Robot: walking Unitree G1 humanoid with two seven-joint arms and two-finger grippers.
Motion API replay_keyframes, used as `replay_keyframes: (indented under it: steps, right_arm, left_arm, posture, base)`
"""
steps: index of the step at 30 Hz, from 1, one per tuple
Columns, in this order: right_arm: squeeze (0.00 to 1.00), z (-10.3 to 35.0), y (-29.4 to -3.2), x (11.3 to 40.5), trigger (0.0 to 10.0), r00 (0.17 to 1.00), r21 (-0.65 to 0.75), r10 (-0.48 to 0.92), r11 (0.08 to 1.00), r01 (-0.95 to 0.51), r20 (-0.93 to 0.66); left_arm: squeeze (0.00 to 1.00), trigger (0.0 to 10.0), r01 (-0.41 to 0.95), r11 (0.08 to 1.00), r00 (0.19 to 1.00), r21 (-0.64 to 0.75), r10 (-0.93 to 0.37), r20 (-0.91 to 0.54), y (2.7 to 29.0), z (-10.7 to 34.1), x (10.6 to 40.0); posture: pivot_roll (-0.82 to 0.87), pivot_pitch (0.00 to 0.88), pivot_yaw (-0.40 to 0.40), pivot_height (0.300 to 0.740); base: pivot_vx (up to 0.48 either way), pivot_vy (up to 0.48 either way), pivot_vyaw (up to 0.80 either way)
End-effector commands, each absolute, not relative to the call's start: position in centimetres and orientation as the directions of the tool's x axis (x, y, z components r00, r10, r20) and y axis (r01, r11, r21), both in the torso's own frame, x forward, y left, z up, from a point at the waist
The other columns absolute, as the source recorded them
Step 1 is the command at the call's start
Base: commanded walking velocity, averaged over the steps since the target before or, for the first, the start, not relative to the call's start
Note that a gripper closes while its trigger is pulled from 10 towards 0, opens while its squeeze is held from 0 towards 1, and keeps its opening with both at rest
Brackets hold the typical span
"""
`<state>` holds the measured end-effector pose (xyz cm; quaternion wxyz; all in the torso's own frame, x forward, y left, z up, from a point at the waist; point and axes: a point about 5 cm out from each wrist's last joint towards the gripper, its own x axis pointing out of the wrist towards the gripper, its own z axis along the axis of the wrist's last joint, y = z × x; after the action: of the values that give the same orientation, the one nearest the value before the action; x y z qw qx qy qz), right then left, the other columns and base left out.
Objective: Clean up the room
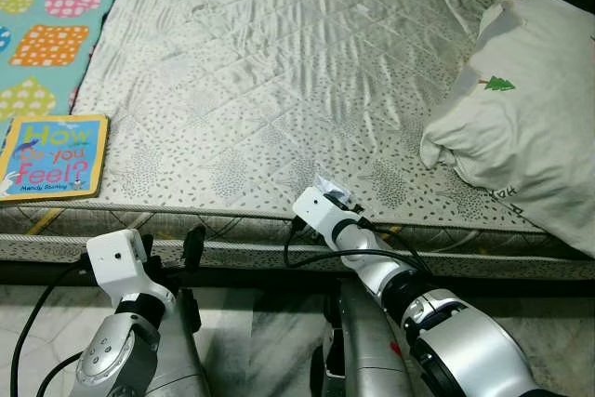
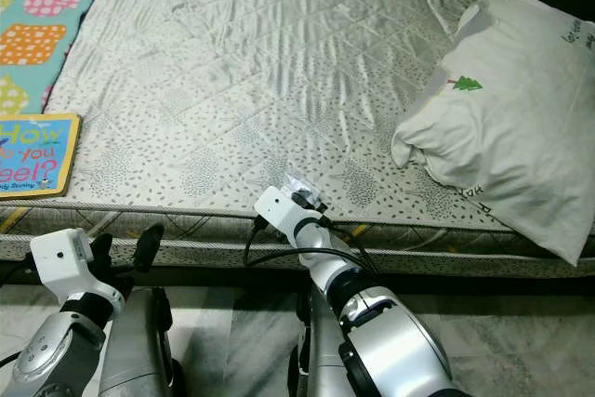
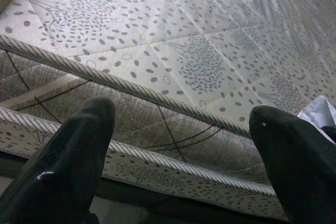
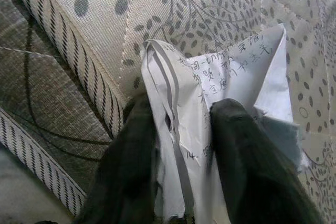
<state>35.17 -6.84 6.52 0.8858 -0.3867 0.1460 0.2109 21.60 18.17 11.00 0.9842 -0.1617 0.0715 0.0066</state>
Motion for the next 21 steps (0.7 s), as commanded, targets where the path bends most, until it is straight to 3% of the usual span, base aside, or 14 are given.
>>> replay_keyframes:
  steps: [1, 7, 10, 13, 15, 21]
  right_arm:
    - [0.00, 5.4, -8.5, 34.8, 0.0, 0.858, -0.626, 0.204, 0.609, -0.488, -0.470]
    - [0.00, 5.5, -8.7, 34.9, 0.0, 0.863, -0.624, 0.201, 0.617, -0.479, -0.464]
    - [0.00, 6.6, -8.2, 35.5, 0.0, 0.872, -0.528, 0.230, 0.719, -0.452, -0.433]
    - [0.00, 6.6, -8.2, 35.5, 0.0, 0.872, -0.528, 0.230, 0.719, -0.452, -0.433]
    - [0.00, 8.9, -8.0, 36.6, 0.0, 0.890, -0.278, 0.312, 0.869, -0.409, -0.334]
    - [0.00, 9.6, -9.9, 36.7, 0.0, 0.912, -0.084, 0.327, 0.931, -0.357, -0.249]
  left_arm:
    - [0.00, 10.0, -0.046, 0.948, 0.987, -0.316, -0.005, -0.159, 18.2, 10.7, 21.4]
    - [0.00, 10.0, -0.040, 0.949, 0.988, -0.313, -0.010, -0.156, 18.2, 10.7, 21.8]
    - [0.00, 10.0, -0.029, 0.953, 0.990, -0.303, -0.014, -0.137, 18.3, 10.9, 22.5]
    - [0.00, 10.0, -0.029, 0.953, 0.990, -0.303, -0.014, -0.137, 18.3, 10.9, 22.5]
    - [0.00, 10.0, -0.022, 0.956, 0.993, -0.291, -0.012, -0.114, 18.7, 11.0, 23.6]
    - [0.00, 10.0, -0.009, 0.959, 0.995, -0.283, -0.018, -0.094, 18.9, 11.1, 24.7]
  posture:
    - [0.02, 0.246, -0.126, 0.550]
    - [0.02, 0.232, -0.122, 0.550]
    - [0.02, 0.201, -0.116, 0.550]
    - [0.02, 0.201, -0.116, 0.550]
    - [0.01, 0.156, -0.101, 0.550]
    - [-0.02, 0.105, -0.069, 0.550]
  base:
    - [0.000, 0.000, 0.00]
    - [0.000, 0.000, 0.00]
    - [0.000, 0.000, 0.00]
    - [0.000, 0.000, 0.00]
    - [0.000, 0.000, 0.00]
    - [0.000, 0.000, 0.00]
